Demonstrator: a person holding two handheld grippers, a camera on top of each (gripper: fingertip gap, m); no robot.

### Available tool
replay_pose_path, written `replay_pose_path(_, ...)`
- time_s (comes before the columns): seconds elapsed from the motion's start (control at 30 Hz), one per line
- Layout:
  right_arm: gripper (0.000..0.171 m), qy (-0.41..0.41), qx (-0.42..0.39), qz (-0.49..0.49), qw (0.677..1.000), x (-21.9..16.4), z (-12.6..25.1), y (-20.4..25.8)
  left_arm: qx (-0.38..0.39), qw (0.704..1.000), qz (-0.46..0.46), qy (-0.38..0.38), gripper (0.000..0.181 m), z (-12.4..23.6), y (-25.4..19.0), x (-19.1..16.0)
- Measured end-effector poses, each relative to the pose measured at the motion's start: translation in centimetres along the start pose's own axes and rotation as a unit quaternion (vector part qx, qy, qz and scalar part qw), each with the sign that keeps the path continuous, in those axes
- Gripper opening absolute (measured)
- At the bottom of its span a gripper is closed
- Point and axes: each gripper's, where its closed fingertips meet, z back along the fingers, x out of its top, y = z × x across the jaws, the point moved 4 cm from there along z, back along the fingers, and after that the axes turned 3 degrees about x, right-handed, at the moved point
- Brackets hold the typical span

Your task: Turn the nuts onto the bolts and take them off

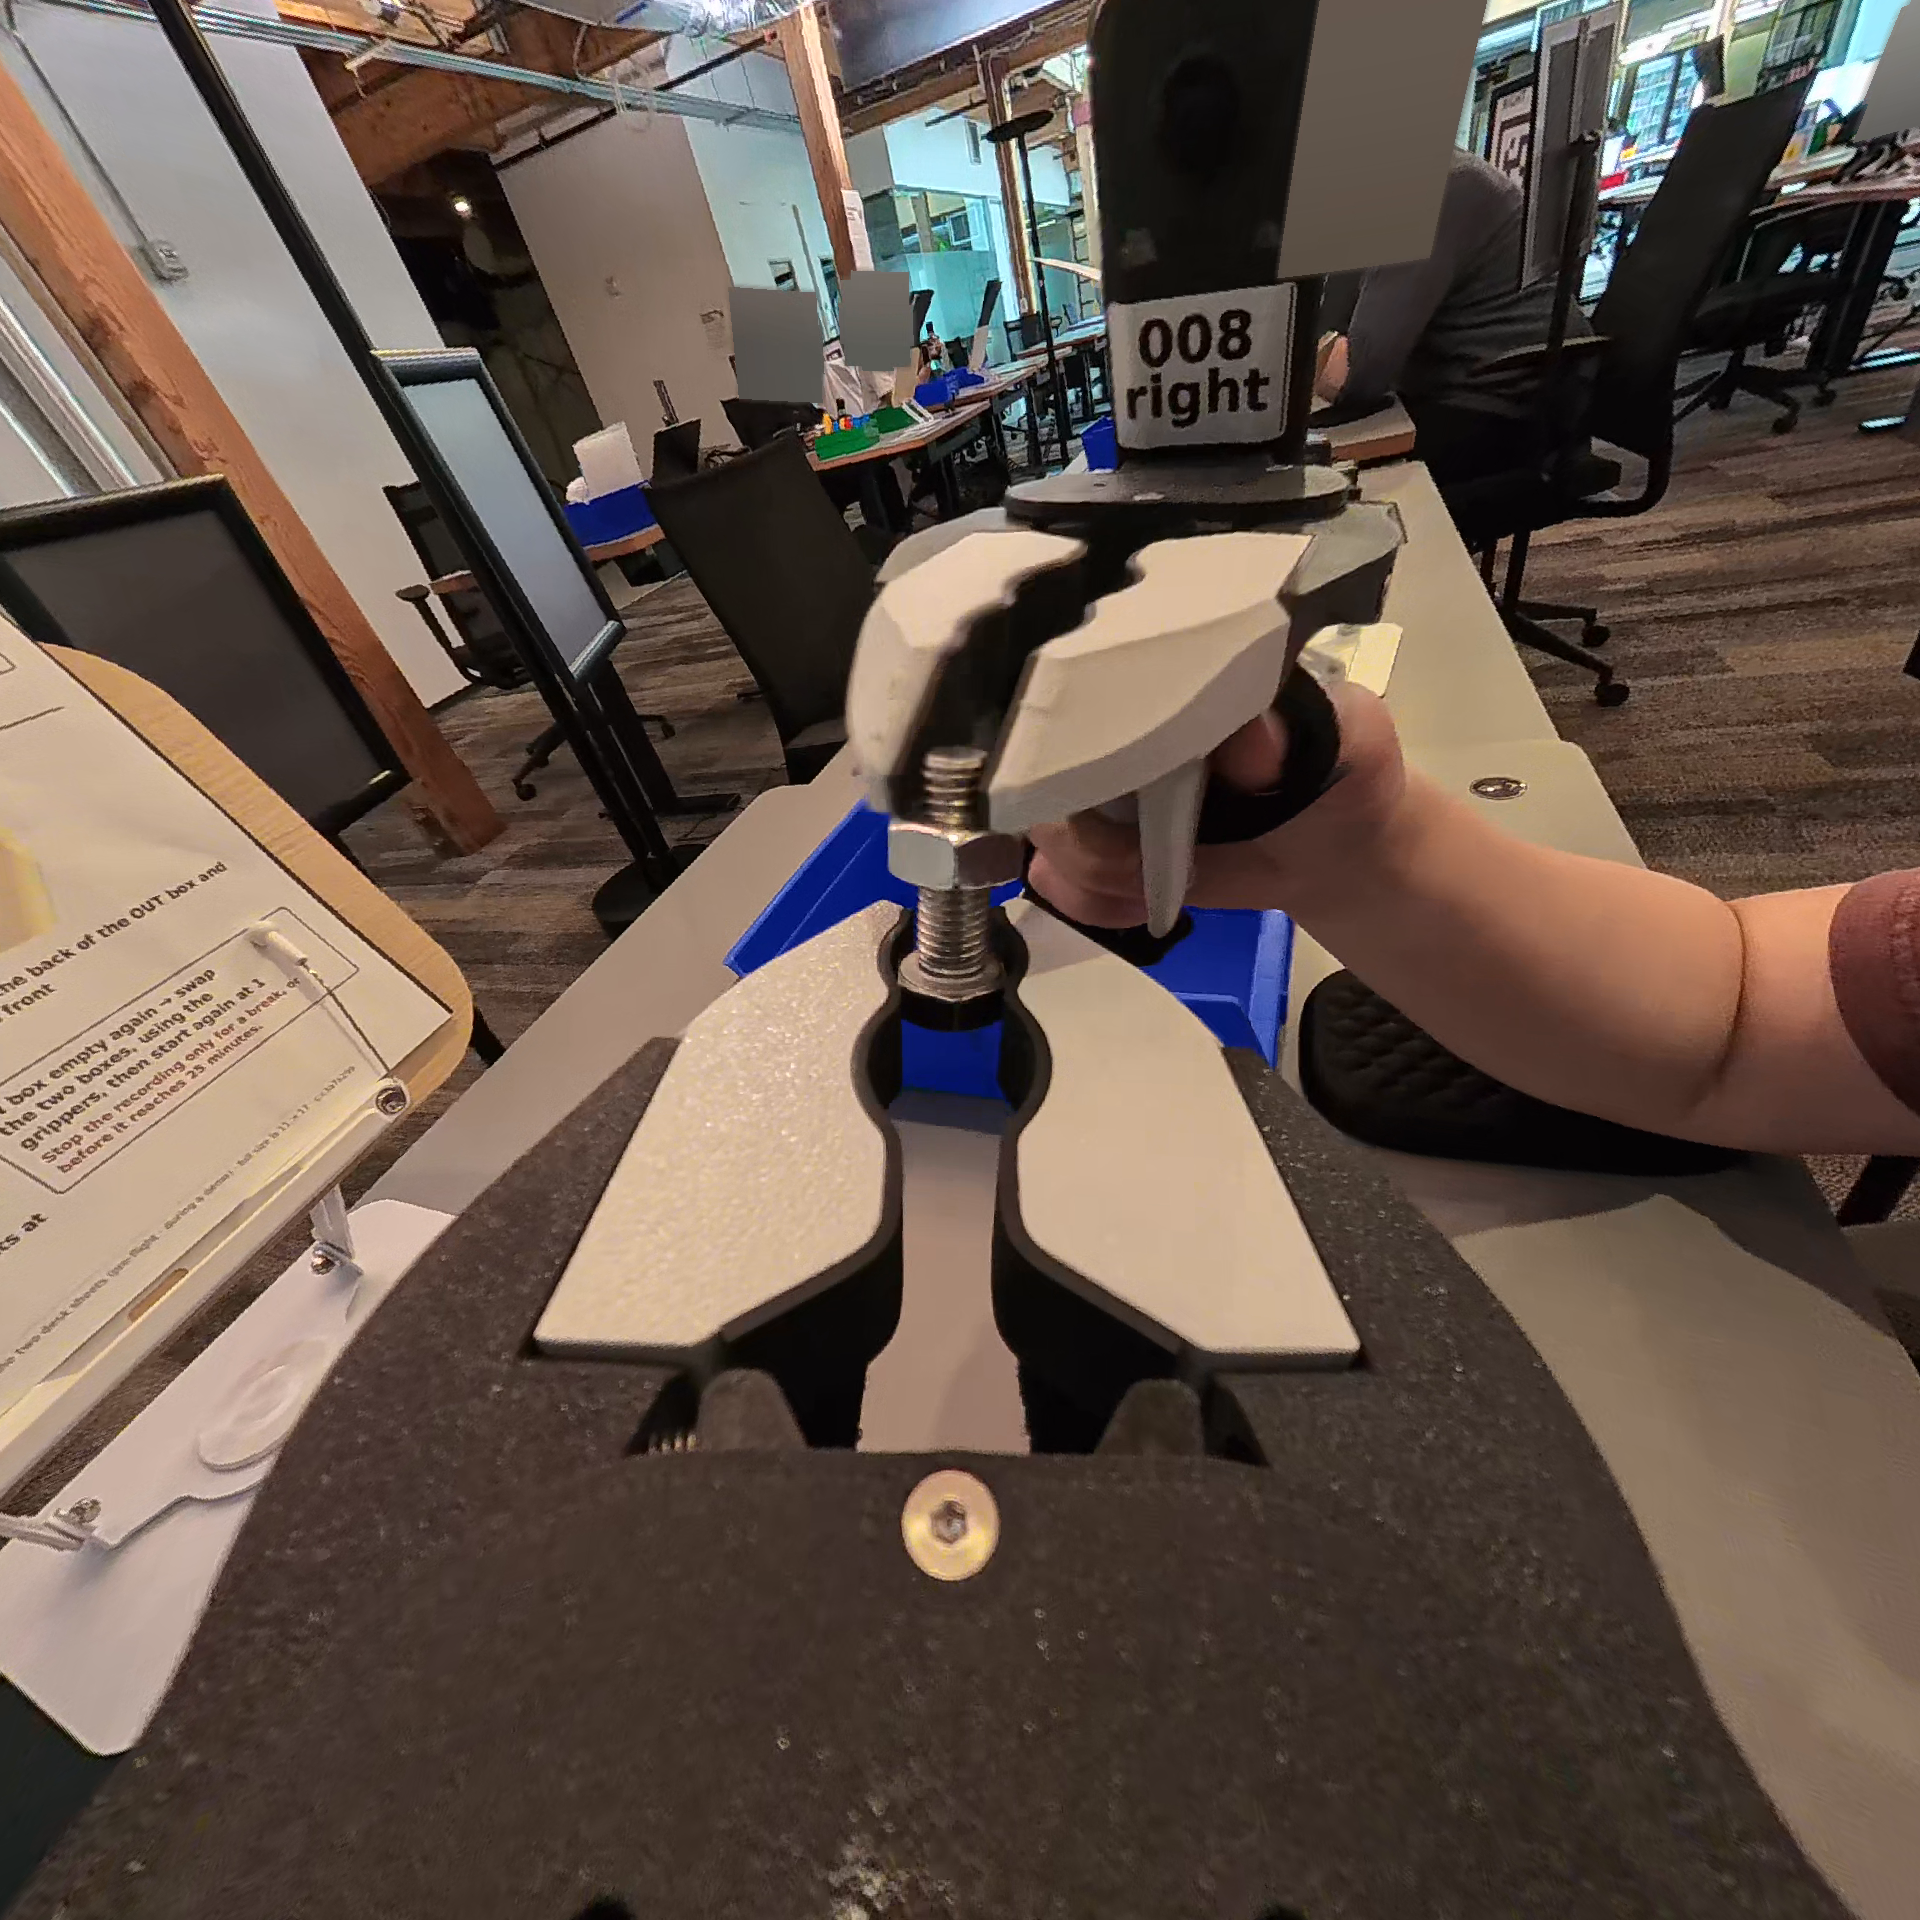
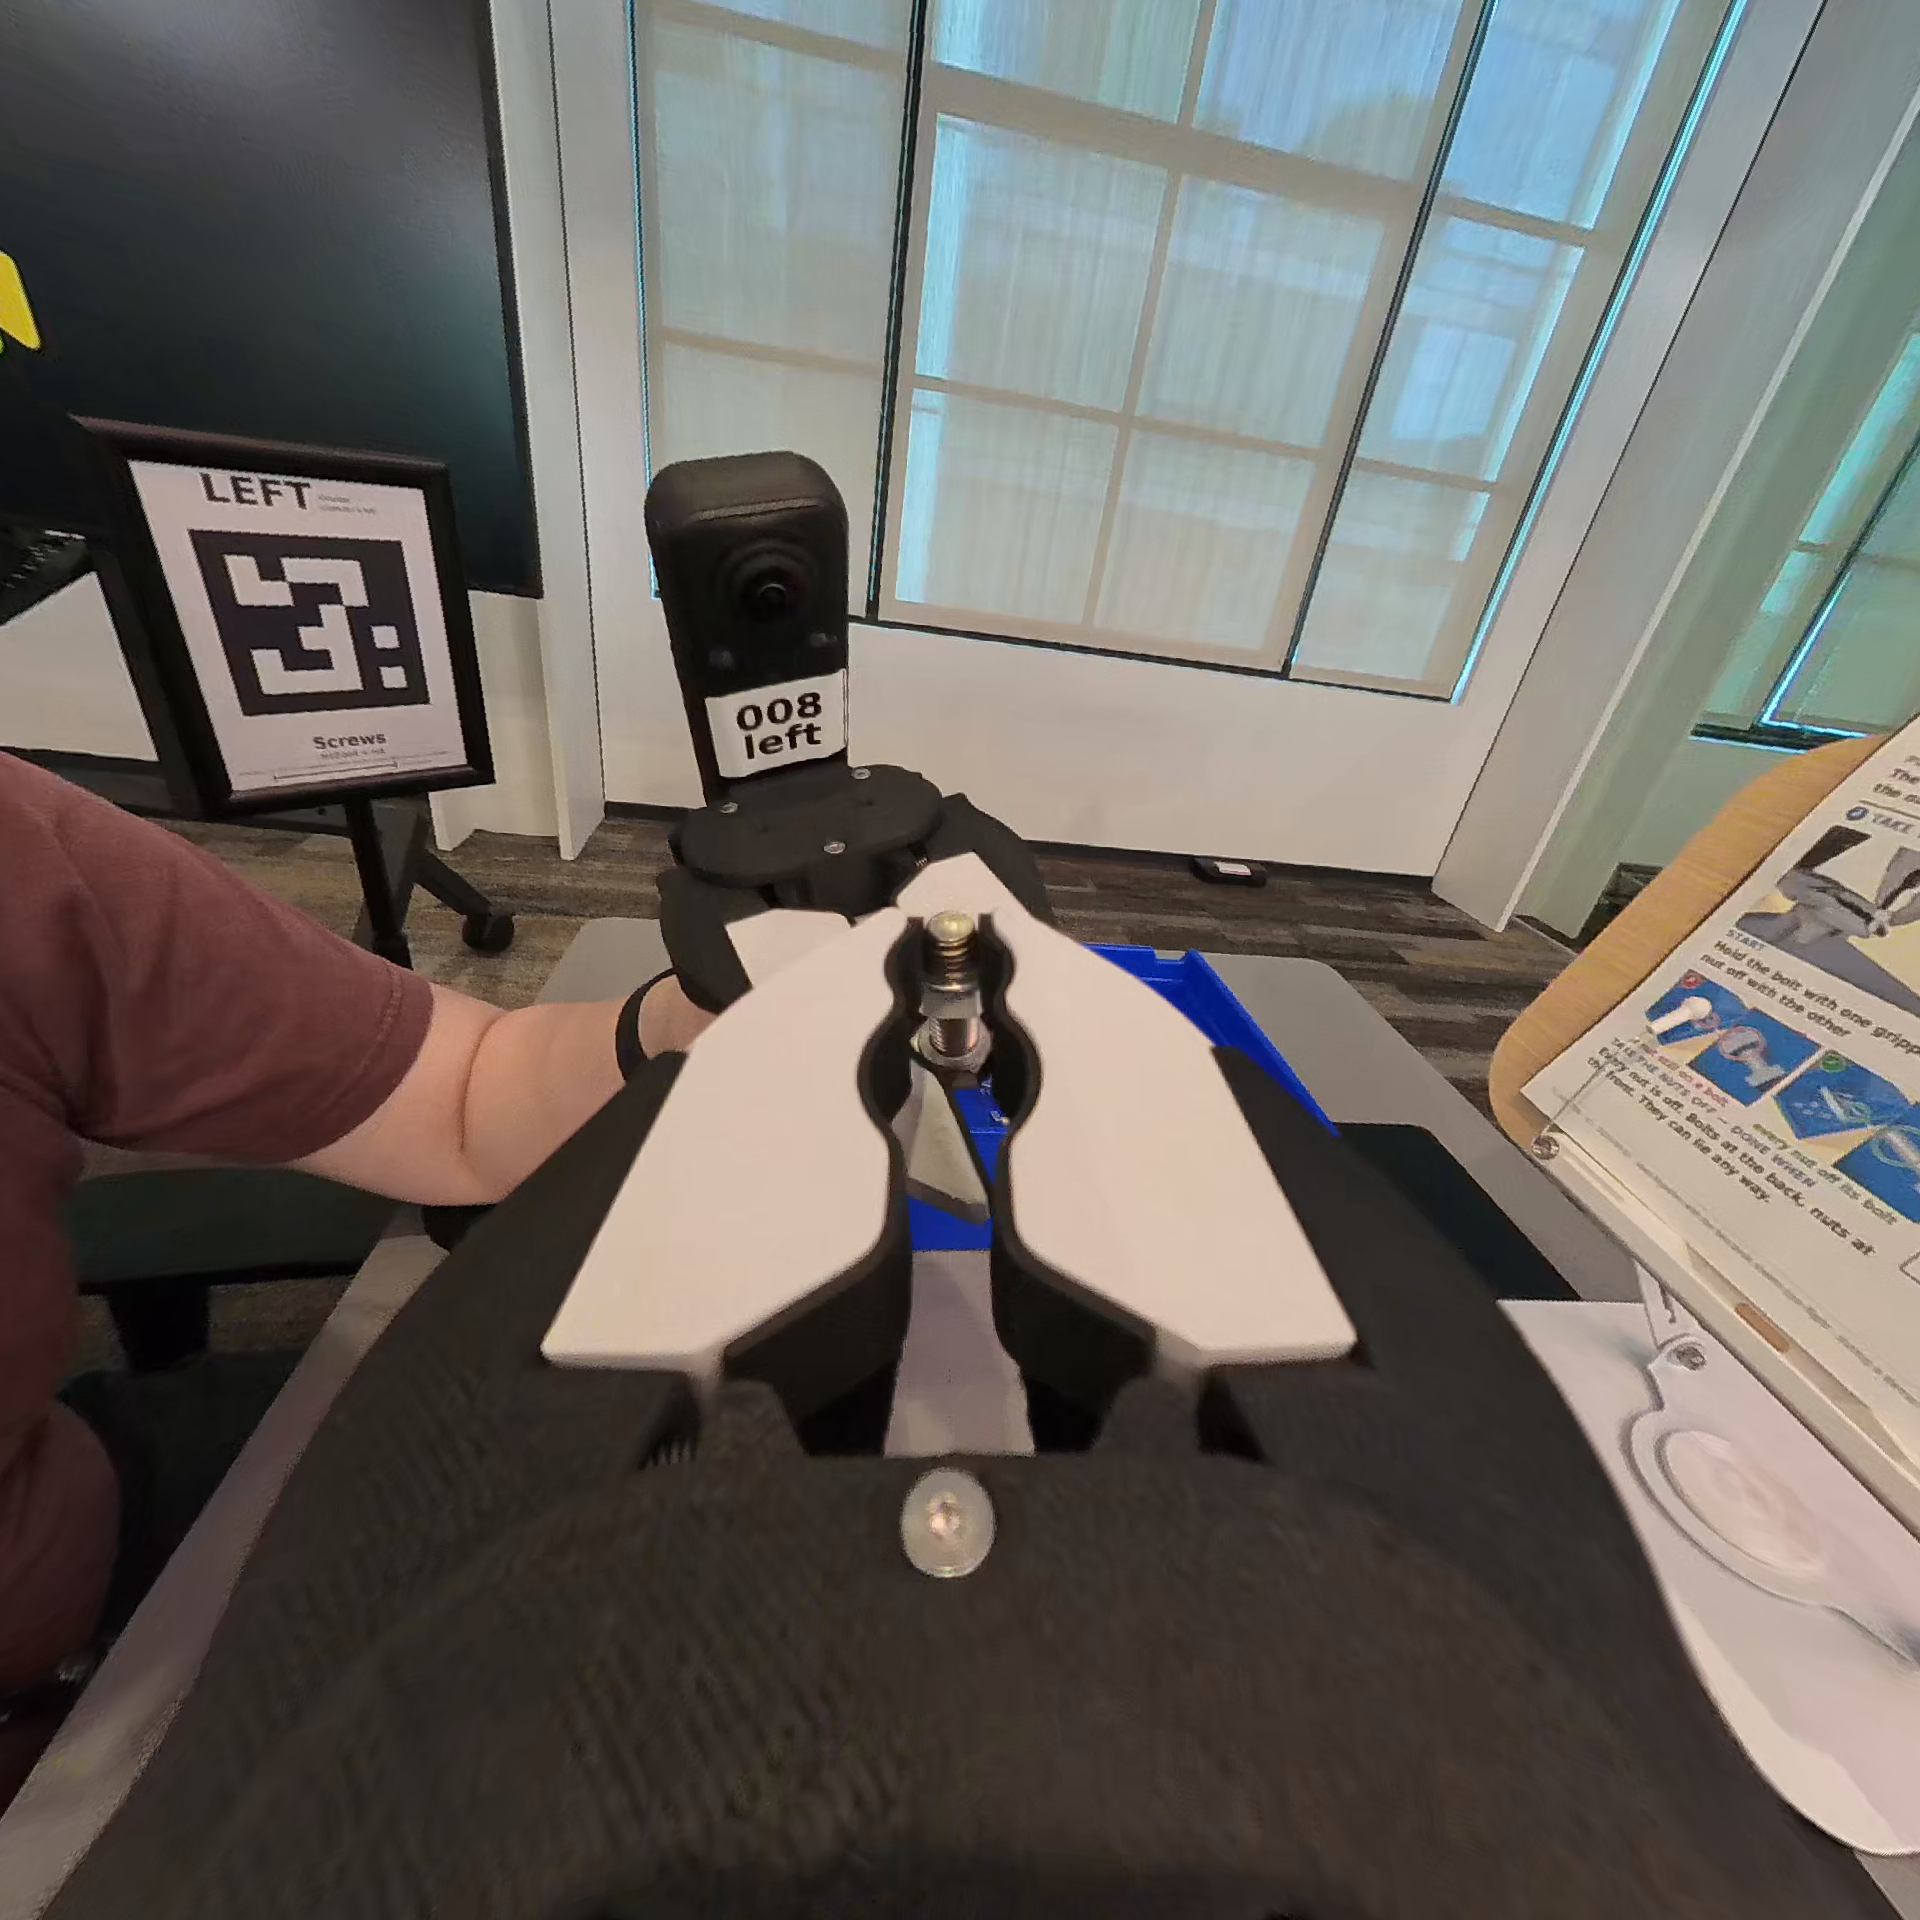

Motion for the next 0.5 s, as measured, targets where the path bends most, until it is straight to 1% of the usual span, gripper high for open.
replay_pose_path(0.17, 0.01, 0.016, -0.01, 0.024, 1.0, -0.13, -0.19, 0.22, 0.001, 1.0, -0.011, 0.014, 0.013, -0.15, -0.17, -0.25)
replay_pose_path(0.33, 0.012, 0.005, -0.004, 0.023, 1.0, -0.01, -0.18, 0.24, 0.01, 1.0, -0.019, 0.013, 0.013, -0.05, -0.13, -0.14)
replay_pose_path(0.4, 0.035, -0.007, -0.008, 0.023, 1.0, 0.16, -0.19, 0.2, 0.021, 0.999, -0.023, 0.014, 0.013, 0.05, 0.06, -0.07)
replay_pose_path(0.43, 0.041, -0.007, -0.013, 0.021, 1.0, 0.12, -0.21, 0.06, 0.026, 0.999, -0.023, 0.015, 0.012, 0.08, 0.15, -0.05)
replay_pose_path(0.5, 0.04, 0.0, -0.02, 0.018, 1.0, -0.16, -0.25, -0.23, 0.022, 1.0, -0.017, 0.011, 0.013, 0.13, 0.11, 0.02)
